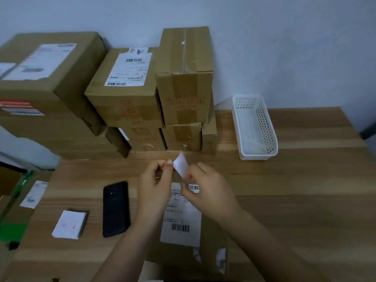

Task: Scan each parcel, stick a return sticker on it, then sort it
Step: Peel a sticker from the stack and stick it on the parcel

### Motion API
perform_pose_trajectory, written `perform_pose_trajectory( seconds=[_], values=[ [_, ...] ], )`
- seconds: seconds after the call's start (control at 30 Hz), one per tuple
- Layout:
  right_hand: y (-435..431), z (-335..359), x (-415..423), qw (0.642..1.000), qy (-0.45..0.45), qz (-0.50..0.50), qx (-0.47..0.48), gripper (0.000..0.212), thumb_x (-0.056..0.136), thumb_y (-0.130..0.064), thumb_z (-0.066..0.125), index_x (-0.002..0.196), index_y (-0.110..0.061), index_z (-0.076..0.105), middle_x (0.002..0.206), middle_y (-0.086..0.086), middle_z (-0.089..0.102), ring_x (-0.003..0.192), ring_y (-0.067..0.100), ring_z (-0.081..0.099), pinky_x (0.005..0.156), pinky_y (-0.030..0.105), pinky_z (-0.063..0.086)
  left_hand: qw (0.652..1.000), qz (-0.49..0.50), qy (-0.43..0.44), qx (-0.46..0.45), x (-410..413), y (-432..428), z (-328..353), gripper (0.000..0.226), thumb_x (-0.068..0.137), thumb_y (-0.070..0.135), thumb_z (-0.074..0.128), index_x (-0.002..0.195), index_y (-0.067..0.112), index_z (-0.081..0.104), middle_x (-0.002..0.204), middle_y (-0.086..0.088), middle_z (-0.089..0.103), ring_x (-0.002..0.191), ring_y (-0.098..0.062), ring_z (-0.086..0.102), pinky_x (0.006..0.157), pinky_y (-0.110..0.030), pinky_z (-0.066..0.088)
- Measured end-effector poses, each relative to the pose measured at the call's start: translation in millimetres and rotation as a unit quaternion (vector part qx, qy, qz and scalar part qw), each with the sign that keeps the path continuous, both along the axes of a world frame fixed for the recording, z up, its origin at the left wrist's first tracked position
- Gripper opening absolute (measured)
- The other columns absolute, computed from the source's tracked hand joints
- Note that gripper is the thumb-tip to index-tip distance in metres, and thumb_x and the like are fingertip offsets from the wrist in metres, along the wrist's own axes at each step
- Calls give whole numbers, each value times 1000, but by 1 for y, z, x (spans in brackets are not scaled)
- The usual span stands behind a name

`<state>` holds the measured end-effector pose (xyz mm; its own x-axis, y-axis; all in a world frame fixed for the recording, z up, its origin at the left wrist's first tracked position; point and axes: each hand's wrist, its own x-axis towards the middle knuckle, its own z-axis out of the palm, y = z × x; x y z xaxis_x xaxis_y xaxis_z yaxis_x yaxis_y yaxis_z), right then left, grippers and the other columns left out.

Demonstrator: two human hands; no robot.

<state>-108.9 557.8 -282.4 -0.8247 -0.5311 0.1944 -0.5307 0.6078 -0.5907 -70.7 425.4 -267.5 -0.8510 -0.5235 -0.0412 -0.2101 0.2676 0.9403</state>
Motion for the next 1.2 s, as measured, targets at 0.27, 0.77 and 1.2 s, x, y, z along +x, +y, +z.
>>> perform_pose_trajectory(
  seconds=[0.27, 0.77, 1.2],
  values=[
    [-3, 13, 64, 968, -130, -181, -113, 15, 91, -27, 63, 80, -19, 57, 70, -12, 59, 64, 1, 56, 52, 16, 46, 998, -52, -29, 14, 59, -36, 3, 27, 96, 44, 47, 86, 22, 60, 83, 6, 63, 75, 2, 58, 64, -21, 41],
    [46, -16, 136, 871, -320, -301, -221, 24, 96, -23, 57, 92, 1, 62, 70, -4, 65, 56, -4, 60, 52, 11, 45, 957, -266, -113, -6, 106, 2, -64, 29, 98, 37, 48, 84, 14, 58, 90, 12, 66, 81, 4, 60, 58, -7, 43],
    [70, -53, 149, 881, -342, -286, -160, 18, 94, -32, 58, 89, -16, 63, 86, -6, 70, 78, 6, 67, 61, 19, 54, 953, -254, -108, -126, 125, 25, -91, 25, 98, 31, 51, 81, 14, 56, 85, 13, 63, 81, 4, 57, 57, -13, 43]
  ],
)
